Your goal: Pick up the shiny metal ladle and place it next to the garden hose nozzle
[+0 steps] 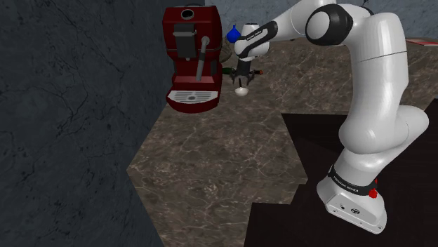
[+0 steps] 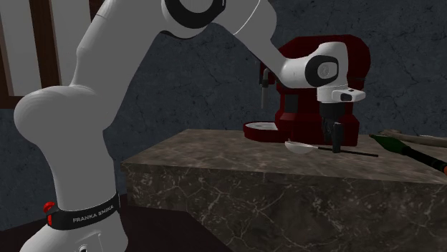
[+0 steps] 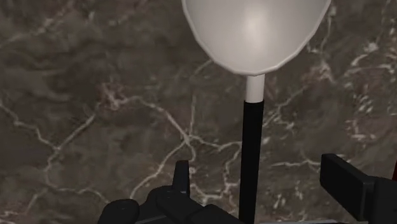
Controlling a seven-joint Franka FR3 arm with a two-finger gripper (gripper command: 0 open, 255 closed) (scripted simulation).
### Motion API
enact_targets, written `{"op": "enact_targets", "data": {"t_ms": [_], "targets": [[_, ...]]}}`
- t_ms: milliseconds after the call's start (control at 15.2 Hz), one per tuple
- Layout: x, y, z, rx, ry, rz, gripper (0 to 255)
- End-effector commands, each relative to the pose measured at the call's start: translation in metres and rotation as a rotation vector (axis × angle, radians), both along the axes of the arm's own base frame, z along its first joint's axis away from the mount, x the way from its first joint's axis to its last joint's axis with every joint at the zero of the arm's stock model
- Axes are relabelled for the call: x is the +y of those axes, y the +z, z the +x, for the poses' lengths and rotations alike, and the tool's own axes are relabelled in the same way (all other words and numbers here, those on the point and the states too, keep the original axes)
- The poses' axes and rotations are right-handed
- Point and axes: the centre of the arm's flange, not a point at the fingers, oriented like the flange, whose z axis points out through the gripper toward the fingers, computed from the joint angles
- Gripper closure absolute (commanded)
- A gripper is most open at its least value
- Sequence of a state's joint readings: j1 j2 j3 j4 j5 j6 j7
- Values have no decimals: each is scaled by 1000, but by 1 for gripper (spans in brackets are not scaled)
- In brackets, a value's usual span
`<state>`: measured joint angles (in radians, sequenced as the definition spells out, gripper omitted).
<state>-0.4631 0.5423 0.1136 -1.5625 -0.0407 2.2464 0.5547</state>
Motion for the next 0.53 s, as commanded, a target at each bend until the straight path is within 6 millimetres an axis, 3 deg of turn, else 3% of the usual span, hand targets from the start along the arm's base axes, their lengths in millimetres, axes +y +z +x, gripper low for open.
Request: {"op": "enact_targets", "data": {"t_ms": [0, 264, 462], "targets": [[0, 0, 0, 0, 0, 0, 0], [1, 49, -7, 0, 0, 0, 0], [1, 49, -7, 0, 0, 0, 0]]}}
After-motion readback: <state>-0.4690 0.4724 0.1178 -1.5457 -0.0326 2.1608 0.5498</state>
